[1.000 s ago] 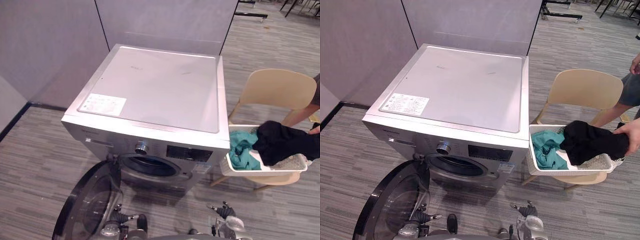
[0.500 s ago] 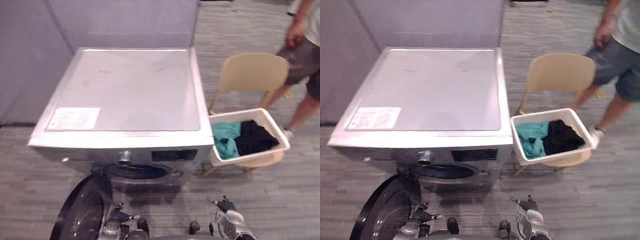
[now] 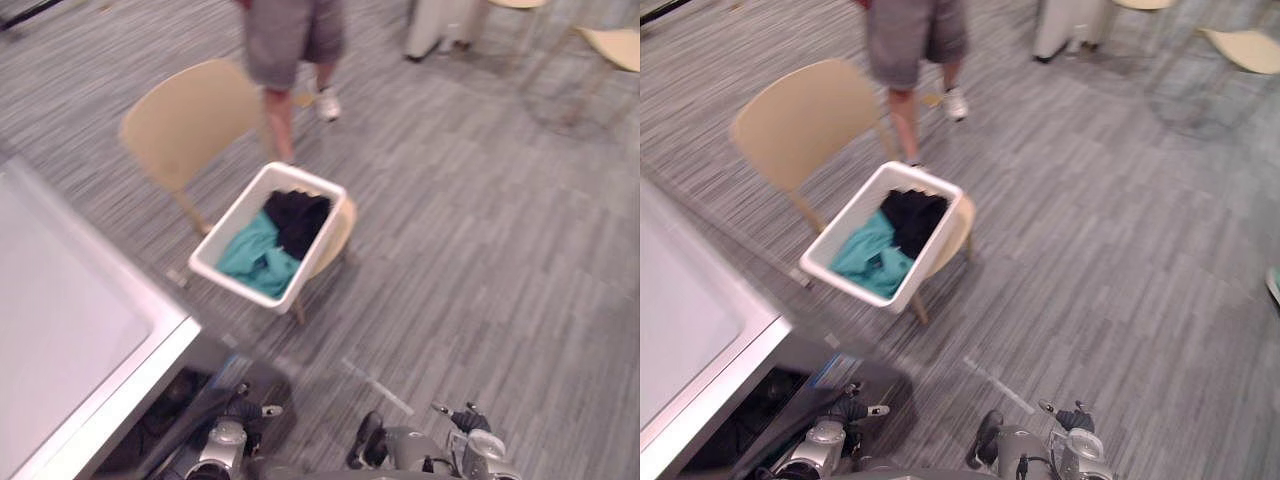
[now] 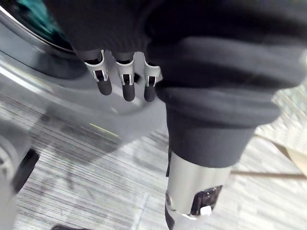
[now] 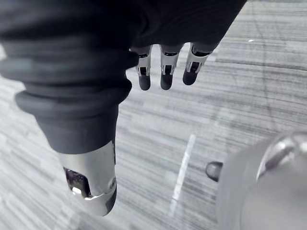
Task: Pick up the laundry basket with both hands and put the clothes into the washing machine.
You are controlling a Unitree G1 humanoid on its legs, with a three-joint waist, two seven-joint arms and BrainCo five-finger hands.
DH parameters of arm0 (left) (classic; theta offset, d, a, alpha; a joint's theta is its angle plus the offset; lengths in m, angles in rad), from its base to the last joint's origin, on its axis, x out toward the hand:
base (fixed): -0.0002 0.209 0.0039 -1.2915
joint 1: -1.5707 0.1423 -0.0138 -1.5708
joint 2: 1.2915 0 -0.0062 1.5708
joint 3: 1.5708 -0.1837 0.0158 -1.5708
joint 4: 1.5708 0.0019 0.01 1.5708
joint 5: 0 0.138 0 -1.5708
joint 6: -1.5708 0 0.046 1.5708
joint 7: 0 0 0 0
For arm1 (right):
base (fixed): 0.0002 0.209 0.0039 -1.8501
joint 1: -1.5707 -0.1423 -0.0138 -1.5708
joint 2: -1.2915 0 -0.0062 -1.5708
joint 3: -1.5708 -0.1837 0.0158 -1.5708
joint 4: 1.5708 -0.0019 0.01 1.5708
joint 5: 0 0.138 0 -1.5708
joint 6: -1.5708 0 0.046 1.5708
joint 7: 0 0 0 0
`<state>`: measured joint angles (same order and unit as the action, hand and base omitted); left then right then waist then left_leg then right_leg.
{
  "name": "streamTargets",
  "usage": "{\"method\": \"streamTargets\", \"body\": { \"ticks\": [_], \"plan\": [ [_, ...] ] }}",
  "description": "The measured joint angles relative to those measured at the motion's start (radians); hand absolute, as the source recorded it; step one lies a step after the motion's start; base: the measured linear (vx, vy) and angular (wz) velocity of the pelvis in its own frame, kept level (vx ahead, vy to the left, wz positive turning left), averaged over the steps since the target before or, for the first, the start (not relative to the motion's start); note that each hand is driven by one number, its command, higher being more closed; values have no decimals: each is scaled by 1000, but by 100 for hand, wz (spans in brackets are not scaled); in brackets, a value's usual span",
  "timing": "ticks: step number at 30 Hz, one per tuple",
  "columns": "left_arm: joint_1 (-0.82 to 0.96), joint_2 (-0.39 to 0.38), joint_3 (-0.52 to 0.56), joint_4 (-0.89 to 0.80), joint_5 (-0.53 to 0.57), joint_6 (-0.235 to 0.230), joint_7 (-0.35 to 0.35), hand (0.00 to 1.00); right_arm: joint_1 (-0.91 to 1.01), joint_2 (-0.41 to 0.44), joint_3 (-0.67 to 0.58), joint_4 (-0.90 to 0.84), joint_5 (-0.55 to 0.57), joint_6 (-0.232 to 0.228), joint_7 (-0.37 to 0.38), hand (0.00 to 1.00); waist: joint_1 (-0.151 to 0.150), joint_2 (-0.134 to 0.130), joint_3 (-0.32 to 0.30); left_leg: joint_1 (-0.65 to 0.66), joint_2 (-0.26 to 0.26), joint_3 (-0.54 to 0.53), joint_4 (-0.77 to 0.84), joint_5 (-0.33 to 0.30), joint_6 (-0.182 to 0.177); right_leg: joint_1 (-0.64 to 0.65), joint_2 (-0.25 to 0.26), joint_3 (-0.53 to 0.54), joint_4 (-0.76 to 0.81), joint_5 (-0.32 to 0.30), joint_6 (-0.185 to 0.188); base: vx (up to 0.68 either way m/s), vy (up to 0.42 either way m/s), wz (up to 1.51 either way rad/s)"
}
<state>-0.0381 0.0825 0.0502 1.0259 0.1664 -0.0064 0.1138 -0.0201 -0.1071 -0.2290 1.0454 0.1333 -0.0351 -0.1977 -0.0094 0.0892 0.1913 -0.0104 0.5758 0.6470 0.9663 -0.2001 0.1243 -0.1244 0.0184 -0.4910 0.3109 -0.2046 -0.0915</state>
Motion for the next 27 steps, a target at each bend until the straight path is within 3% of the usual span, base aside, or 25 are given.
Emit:
{"method": "streamTargets", "body": {
  "ticks": [1, 2, 3, 5, 7, 8, 9, 10, 11, 12, 14, 15, 16, 17, 18, 19, 22, 24, 25, 26, 27],
  "plan": [
    [2, -5, 0, 0, -4, 0, 0, 0, -7, 0, -2, -1, 4, -1, -2, 0, 1, -2, 2, -53, -35, -85, 36, -25, -33, 3, 3, 30, 1, -6, -4, 186, -2, -161],
    [3, -11, -1, -1, -18, -2, 0, 0, -13, 2, -2, 1, 14, 0, -3, 0, 5, -19, 17, -148, -143, -232, 59, -65, -97, 18, 5, 99, -3, -11, -3, 226, 38, -150],
    [13, -14, 2, -12, -43, -5, -2, 0, -8, 5, -2, 6, 14, 0, -1, 0, 13, -28, 29, -208, -225, -320, 30, -81, -122, 46, 6, 146, -25, -9, -2, 246, 47, -145],
    [27, -14, 2, -47, -57, -17, 3, 0, 7, 11, -8, 9, 15, 0, 0, 0, 33, -36, 34, -270, -313, -360, -133, -87, -136, 88, 6, 216, -68, 12, 31, 314, 107, -115],
    [27, -27, 12, -47, -65, -23, 2, 0, 7, 18, -11, 9, 17, 1, 1, 0, 30, -27, 35, -312, -374, -349, -355, -65, -169, 132, 1, 256, -130, 25, 55, 321, 146, -73],
    [28, -38, 33, -47, -70, -25, 1, 0, 6, 19, -14, 9, 17, 1, 1, 0, 35, -30, 37, -300, -420, -348, -526, 35, -167, 156, -16, 276, -172, 31, 78, 273, 148, -58],
    [32, -33, 40, -46, -74, -26, -1, 0, 7, 34, -8, 8, 18, 0, 2, 0, 51, -51, 25, -255, -466, -324, -609, 73, -119, 176, -44, 309, -209, 40, 99, 489, 226, -44],
    [31, -33, 40, -44, -74, -24, -2, 0, 5, 43, -6, 5, 18, -1, 4, 0, 49, -53, 14, -253, -484, -321, -619, 73, -114, 184, -60, 312, -230, 46, 112, 445, 189, -20],
    [29, -39, 47, -46, -74, -25, -2, 0, 4, 47, -7, 3, 17, 0, 5, 0, 49, -53, 18, -262, -486, -320, -591, 55, -62, 197, -67, 309, -251, 60, 139, 477, 214, -1],
    [29, -43, 74, -49, -76, -28, -4, 0, -1, 50, -6, 4, 12, 1, 7, 0, 58, -57, 21, -259, -485, -316, -537, 24, -36, 214, -78, 313, -233, 60, 160, 504, 264, -20],
    [44, -43, 78, -46, -78, -26, -1, 0, -10, 50, -4, 4, 9, -1, 7, 0, 77, -52, 19, -182, -488, -315, -546, -23, -50, 182, -98, 332, -48, 36, 200, 469, 277, -32],
    [57, -40, 70, -46, -80, -25, 0, 0, -13, 50, 2, -3, -1, -4, 8, 0, 75, -50, 14, -118, -503, -323, -582, -59, -52, 95, -129, 328, 215, 31, 219, 284, 180, -10],
    [58, -38, 66, -46, -82, -25, 0, 0, -12, 52, 6, -9, -4, -5, 8, 0, 72, -60, 16, -95, -519, -329, -596, -65, -49, 51, -151, 327, 340, 47, 242, 361, 168, 40],
    [57, -32, 44, -48, -85, -22, 0, 0, -12, 53, 20, -16, -10, -4, 9, 0, 49, -83, 18, -55, -561, -366, -611, -82, -27, -47, -211, 332, 581, 98, 272, 388, 85, 104],
    [59, -29, 21, -47, -85, -18, 0, 0, -10, 52, 20, -16, -12, 2, 9, 0, 30, -90, 18, -20, -587, -420, -616, -100, -13, -119, -241, 333, 750, 70, 231, 399, 57, 121],
    [61, -31, 22, -47, -85, -18, 0, 0, -10, 51, 20, -19, -14, 2, 9, 0, 24, -85, 21, -2, -591, -438, -619, -102, -11, -142, -247, 331, 782, 57, 210, 417, 23, 132],
    [54, -63, 26, -68, -85, 0, 2, 0, -9, 60, 20, -80, -26, 1, 9, 0, 25, -71, 27, 82, -610, -591, -676, -101, -12, -232, -215, 315, 717, -11, 172, 408, -45, 139],
    [14, -102, 36, -77, -85, 0, 15, 0, 12, 64, 21, -137, -23, -2, 9, 0, 24, -65, 27, 71, -612, -786, -654, -102, -14, -277, -109, 455, 452, -39, 162, 391, -206, 220],
    [1, -115, 37, -79, -85, -1, 20, 0, 16, 63, 19, -141, -21, -2, 8, 0, 24, -62, 27, 56, -613, -838, -632, -107, -23, -284, -83, 514, 392, -35, 168, 456, -338, 288],
    [-24, -138, 39, -81, -84, -1, 21, 0, 30, 63, 15, -151, -14, -2, 5, 0, 23, -62, 27, 18, -625, -949, -560, -132, -77, -270, -60, 630, 245, -1, 198, 464, -398, 315],
    [-31, -144, 35, -83, -84, -1, 20, 0, 52, 69, 12, -158, -4, 0, 2, 0, 24, -64, 31, 3, -638, -1013, -507, -166, -136, -243, -88, 646, 154, 87, 199, 462, -413, 308]
  ]
}}
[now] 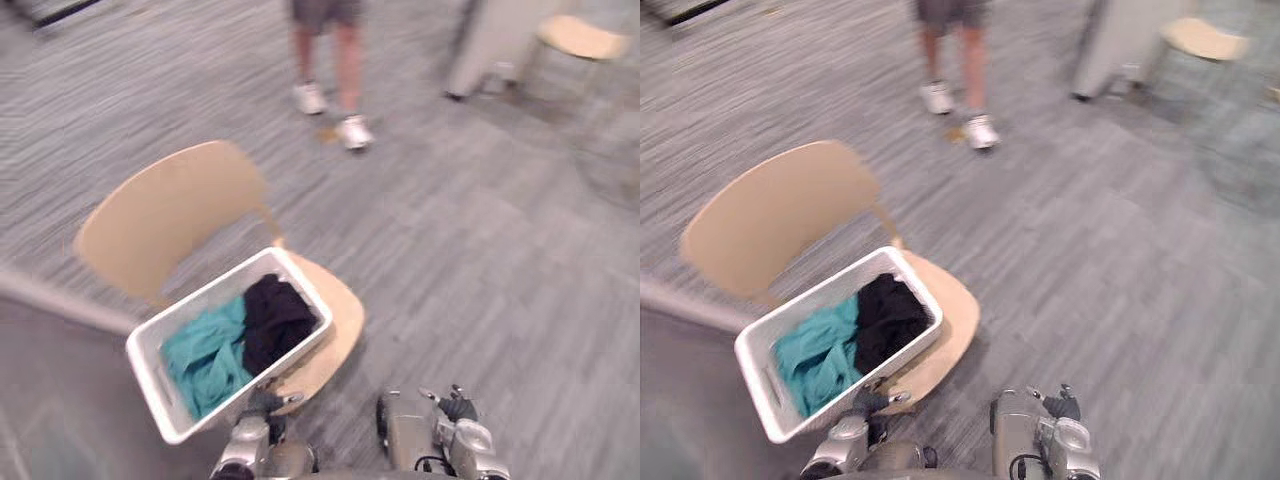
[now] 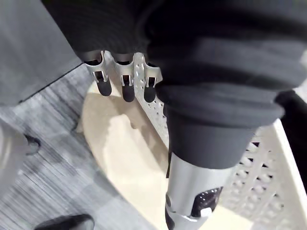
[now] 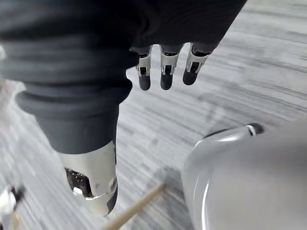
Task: Pick up the laundry basket with both hands and put the clothes into the washing machine.
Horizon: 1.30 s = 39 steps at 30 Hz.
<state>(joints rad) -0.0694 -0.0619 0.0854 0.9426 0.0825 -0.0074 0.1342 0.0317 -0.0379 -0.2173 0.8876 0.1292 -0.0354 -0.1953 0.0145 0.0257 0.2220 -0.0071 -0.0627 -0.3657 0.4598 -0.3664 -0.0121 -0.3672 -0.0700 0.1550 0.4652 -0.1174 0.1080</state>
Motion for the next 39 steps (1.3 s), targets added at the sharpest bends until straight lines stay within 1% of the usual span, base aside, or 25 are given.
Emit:
{"method": "streamTargets", "body": {
  "ticks": [1, 2, 3, 5, 6, 7, 8, 9, 10, 11, 12, 15, 17, 20, 22, 23, 24, 25, 26, 28, 29, 32, 34, 38, 39],
  "plan": [
    [-9, 0, -34, 2, 2, 1, -5, 0, -7, -11, -1, 7, 1, 3, 0, 0, 1, 26, 4, -5, 15, -36, 27, -15, -25, 19, 0, -64, 29, -19, -7, 332, -370, 242],
    [-10, -5, -10, -4, 2, -1, 2, 0, -16, -18, -2, -8, 8, -1, -2, 0, 32, 51, -9, -53, 61, -44, 36, 10, -70, 37, -6, -151, 28, -30, -27, 255, -369, 181],
    [-10, -6, -2, -8, 2, -2, 5, 0, -26, -19, -2, -19, 9, -6, -5, 0, 43, 59, -14, -69, 78, -31, 20, 40, -114, 58, -23, -214, 19, -36, -37, 219, -379, 188],
    [-17, -6, -4, -11, 0, -6, 7, 0, -34, -18, -3, -34, 10, -9, -9, 0, 44, 49, -8, -89, 120, 56, -27, 83, -137, 130, -54, -324, -16, -47, -56, 168, -342, 201],
    [-17, 0, -5, -11, -3, -12, 7, 0, -35, -18, -5, -39, 17, -13, -18, 0, 51, 48, -8, -104, 160, 194, -56, 91, -134, 197, -75, -401, -51, -53, -66, 149, -260, 228],
    [-12, 3, -6, -13, -2, -15, 12, 0, -40, -18, -17, -41, 18, -22, -19, 0, 53, 45, -10, -118, 187, 328, -82, 111, -106, 235, -88, -446, -76, -53, -66, 90, -127, 193],
    [-8, 3, -10, -14, -2, -17, 17, 0, -45, -18, -23, -41, 19, -26, -19, 0, 54, 45, -13, -126, 201, 405, -95, 131, -86, 252, -93, -472, -89, -53, -66, 66, -51, 154],
    [10, 4, -33, -19, -2, -19, 21, 0, -50, -27, -23, -39, 19, -31, -19, 0, 55, 49, -32, -147, 225, 535, -127, 218, -59, 265, -98, -528, -116, -53, -66, 68, 11, 127],
    [18, 13, -52, -14, -1, -19, 21, 0, -62, -28, -24, -30, 20, -34, -20, 0, 54, 47, -38, -153, 222, 583, -156, 223, -55, 274, -105, -557, -141, -52, -63, 67, 36, 113],
    [20, 21, -60, -5, -1, -18, 21, 0, -70, -34, -25, -21, 23, -34, -20, 0, 54, 45, -44, -159, 215, 590, -175, 230, -47, 276, -109, -570, -157, -49, -59, 56, 83, 81],
    [31, 46, -87, 12, 1, -17, 20, 0, -88, -19, -30, 8, 32, -34, -20, 0, 58, 15, -48, -168, 197, 586, -206, 250, -38, 283, -116, -592, -196, -35, -41, 35, 82, 52],
    [45, 89, -127, 23, 8, -14, 20, 0, -79, -4, -58, 37, 40, -32, -21, 0, 54, -18, -61, -162, 155, 534, -221, 266, -31, 351, -125, -627, -274, -10, -13, 52, 101, 59],
    [51, 106, -127, 31, 8, -14, 20, 0, -82, -13, -61, 35, 38, -32, -25, 0, 54, -23, -65, -150, 141, 533, -224, 268, -29, 368, -136, -623, -284, -2, -5, 22, 104, 17],
    [60, 124, -125, 48, 8, -14, 20, 0, -97, -36, -42, -46, 0, -29, -50, 0, 51, -23, -65, -140, 118, 538, -257, 280, -9, 325, -168, -607, -207, -5, 0, -48, 89, -2],
    [66, 127, -125, 47, 8, -19, 21, 0, -87, -68, -3, -160, -49, -28, -66, 0, 43, -24, -65, -130, 102, 531, -283, 290, 4, 275, -191, -564, -108, -9, 2, -75, 97, 11],
    [75, 132, -125, 42, 8, -20, 21, 0, -79, -85, 13, -253, -93, -28, -69, 0, 26, -26, -64, -121, 90, 511, -300, 298, 12, 244, -197, -495, -39, -9, 1, -70, 85, 38],
    [90, 146, -126, 35, 8, -21, 22, 0, -74, -95, 23, -334, -139, -33, -71, 0, 6, -34, -67, -106, 83, 497, -325, 315, 14, 222, -186, -396, -13, -36, -11, -69, 67, 46],
    [95, 149, -126, 35, 9, -23, 22, 0, -70, -96, 24, -364, -158, -36, -74, 0, 1, -40, -70, -104, 79, 493, -331, 320, 14, 224, -174, -359, -29, -47, -9, -74, -16, 54],
    [102, 169, -124, 36, 9, -25, 23, 0, -57, -102, 34, -432, -197, -42, -85, 0, 1, -71, -82, -106, 57, 477, -342, 325, 11, 232, -167, -310, -79, -54, -12, -45, -62, 41],
    [102, 187, -122, 37, 9, -31, 26, 0, -55, -125, 54, -476, -241, -55, -85, 0, 6, -85, -87, -108, 44, 455, -360, 346, 4, 273, -168, -322, -160, -70, 11, -39, -86, 28],
    [102, 186, -121, 39, 9, -34, 26, 0, -63, -143, 73, -485, -262, -63, -82, 0, 5, -78, -85, -109, 46, 447, -379, 366, 0, 280, -159, -324, -196, -68, 24, -60, -70, 18],
    [114, 179, -113, 39, 9, -41, 22, 0, -70, -195, 145, -484, -317, -67, -35, 0, 2, -51, -90, -100, 58, 413, -474, 432, -12, 294, -130, -356, -249, -37, 18, -32, -62, 24],
    [115, 182, -113, 39, 10, -41, 20, 0, -76, -236, 225, -484, -357, -67, 6, 0, 4, -50, -90, -100, 67, 381, -506, 458, -17, 317, -112, -394, -286, -17, 14, 31, -88, 36],
    [116, 182, -114, 37, 16, -48, 19, 0, -138, -284, 335, -460, -392, -71, 44, 0, 6, -45, -86, -100, 62, 333, -536, 482, -17, 347, -108, -444, -323, -9, 11, 35, -24, 40],
    [116, 183, -114, 36, 22, -49, 19, 0, -182, -289, 372, -427, -403, -73, 49, 0, 15, -39, -83, -101, 59, 316, -551, 492, -17, 351, -108, -459, -329, -8, 10, 22, -2, 38]
  ]
}}
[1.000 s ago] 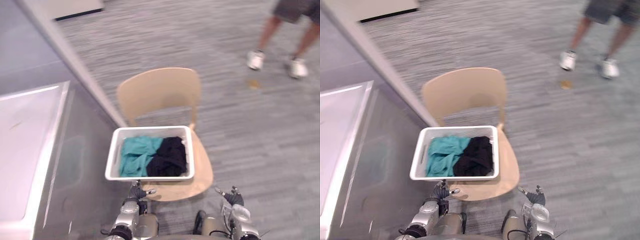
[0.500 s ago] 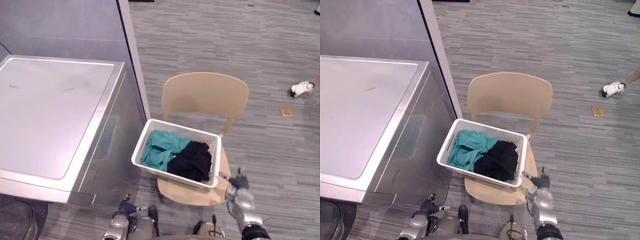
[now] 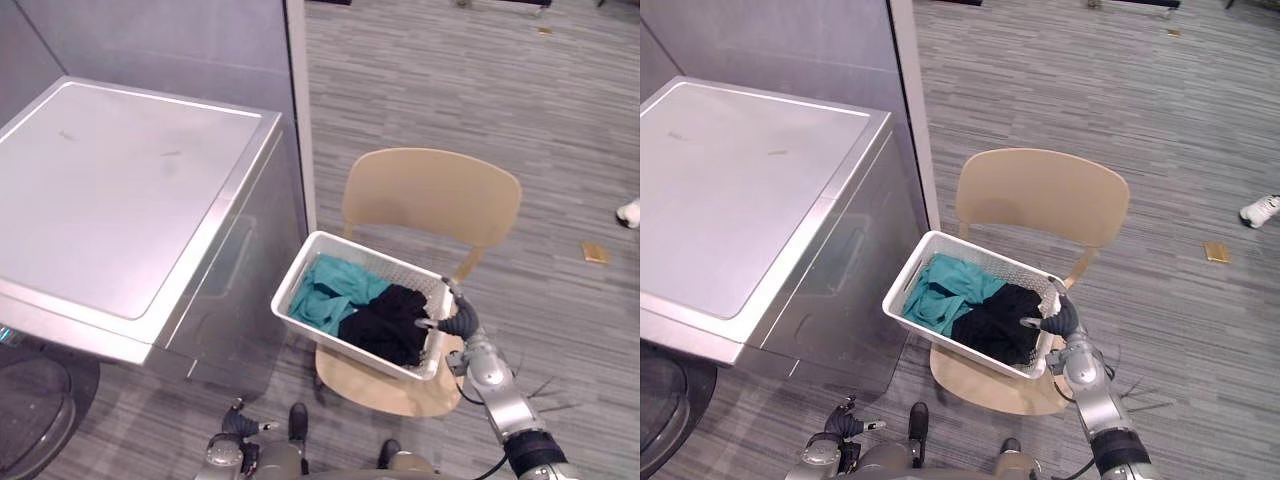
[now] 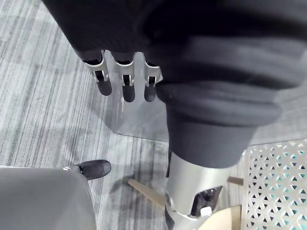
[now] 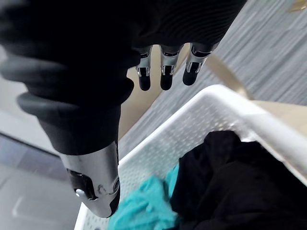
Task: Pick up the laundry basket with both hands and put the clothes into the washing machine.
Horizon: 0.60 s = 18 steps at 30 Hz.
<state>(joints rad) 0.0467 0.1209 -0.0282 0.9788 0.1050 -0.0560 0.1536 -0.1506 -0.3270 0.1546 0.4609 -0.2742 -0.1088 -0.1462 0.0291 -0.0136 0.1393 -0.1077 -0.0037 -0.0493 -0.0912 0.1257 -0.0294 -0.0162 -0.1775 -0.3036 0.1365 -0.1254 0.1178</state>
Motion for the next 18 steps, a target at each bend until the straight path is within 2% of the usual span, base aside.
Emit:
{"method": "streamTargets", "body": {
  "ticks": [2, 5, 8, 12, 16, 18],
  "plan": [
    [-6, -2, -2, -1, 8, -4, 0, 0, -63, -13, 52, 50, -15, -1, 1, 0, 17, 12, 12, -10, -4, -20, -2, 7, 1, 3, 0, -20, -4, 0, 0, 2, 0, 44],
    [-10, -5, -1, -7, 17, -15, 0, 0, -185, -37, 121, 141, -23, -1, 5, 0, 24, 52, 48, -47, -13, -90, -2, 32, -1, 10, 2, -88, -14, 0, 0, -21, -16, 64],
    [-21, -5, -1, -15, 17, -18, 1, 0, -323, -54, 155, 251, -30, 1, 7, 0, 67, 86, 101, -100, -9, -142, -2, 56, -11, -17, 15, -136, -13, 3, -5, -68, -37, 48],
    [-27, -1, 13, -25, 9, -21, 5, 0, -512, -92, 194, 389, -29, 4, -8, 0, 105, 92, 193, -166, 6, -198, -2, 90, -33, -67, 29, -169, 12, -3, -24, -71, -42, 35],
    [-30, -6, 20, -25, -19, -28, 4, 0, -621, -149, 246, 466, -30, 11, -27, 0, 140, 100, 242, -222, 3, -226, -1, 109, -43, -144, 15, -168, 86, -31, -34, -59, -1, 19],
    [-33, -10, 21, -27, -35, -35, 6, 0, -667, -164, 259, 527, -30, 23, -30, 0, 153, 102, 249, -276, -4, -251, -1, 123, -51, -220, -6, -177, 162, -66, -31, -73, 17, 24]
  ]
}}
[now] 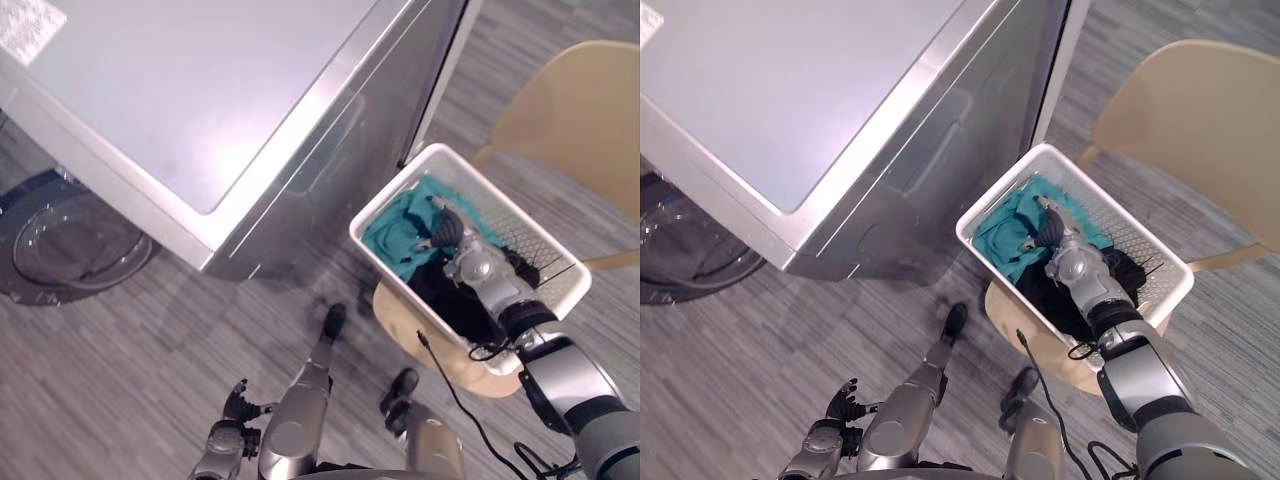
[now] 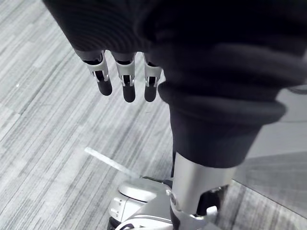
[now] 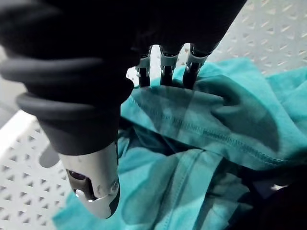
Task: Pick up the laundry basket with both hands and put the clothes into the washing machine.
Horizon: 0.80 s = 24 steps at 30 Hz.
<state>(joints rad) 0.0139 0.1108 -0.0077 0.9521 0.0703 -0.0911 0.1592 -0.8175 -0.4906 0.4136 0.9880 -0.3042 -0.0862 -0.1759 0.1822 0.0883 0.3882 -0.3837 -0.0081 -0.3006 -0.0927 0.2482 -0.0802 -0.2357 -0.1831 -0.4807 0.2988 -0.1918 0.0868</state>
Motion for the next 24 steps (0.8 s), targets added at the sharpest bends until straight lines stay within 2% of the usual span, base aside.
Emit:
{"method": "streamTargets", "body": {
  "ticks": [4, 5, 9, 14, 17, 22, 24],
  "plan": [
    [-47, -9, -1, -11, -34, -7, 16, 0, -48, -8, 40, 67, -8, 22, -21, 0, 14, 0, 31, -56, -15, -30, 0, 12, -5, -95, -48, -14, 138, -66, -6, -72, -16, 29],
    [-59, -12, -1, -17, -41, -9, 18, 0, -56, -10, 41, 68, -23, 27, -27, 100, 19, 0, 31, -74, -19, -35, 0, 15, -9, -122, -58, -14, 172, -82, -6, -86, -40, 18],
    [-77, -17, -1, -40, -48, -27, 19, 0, -91, -22, 60, 60, -40, 32, -38, 100, 19, -2, 33, -90, -27, -39, 0, 21, -17, -165, -85, -11, 246, -119, -12, -58, -64, 9],
    [-85, -19, -2, -51, -68, -31, 19, 0, -87, -19, 59, 43, 7, 32, -30, 100, 12, -4, 32, -85, -21, -39, 0, 32, -21, -167, -78, 5, 258, -124, -15, -15, -78, 0],
    [-85, -18, -2, -49, -69, -29, 19, 0, -53, -16, 42, -3, 43, 40, -16, 100, -1, -6, 32, -53, -15, -39, 0, 32, -21, -125, -61, 17, 222, -117, -17, -8, -53, -4],
    [-83, -13, -1, -48, -69, -24, 17, 0, 106, -13, -130, -275, 73, 46, -24, 100, -11, -18, 10, -3, 18, -18, -2, 30, -23, -56, -9, 46, 126, -71, -20, -51, -26, -24],
    [-66, -9, 5, -46, -62, -16, 17, 0, 219, 31, -238, -422, 120, 46, -38, 100, -40, -33, -23, 15, 25, -6, -2, 29, -24, -28, 4, 51, 91, -49, -14, -47, -6, -14]
  ]
}}
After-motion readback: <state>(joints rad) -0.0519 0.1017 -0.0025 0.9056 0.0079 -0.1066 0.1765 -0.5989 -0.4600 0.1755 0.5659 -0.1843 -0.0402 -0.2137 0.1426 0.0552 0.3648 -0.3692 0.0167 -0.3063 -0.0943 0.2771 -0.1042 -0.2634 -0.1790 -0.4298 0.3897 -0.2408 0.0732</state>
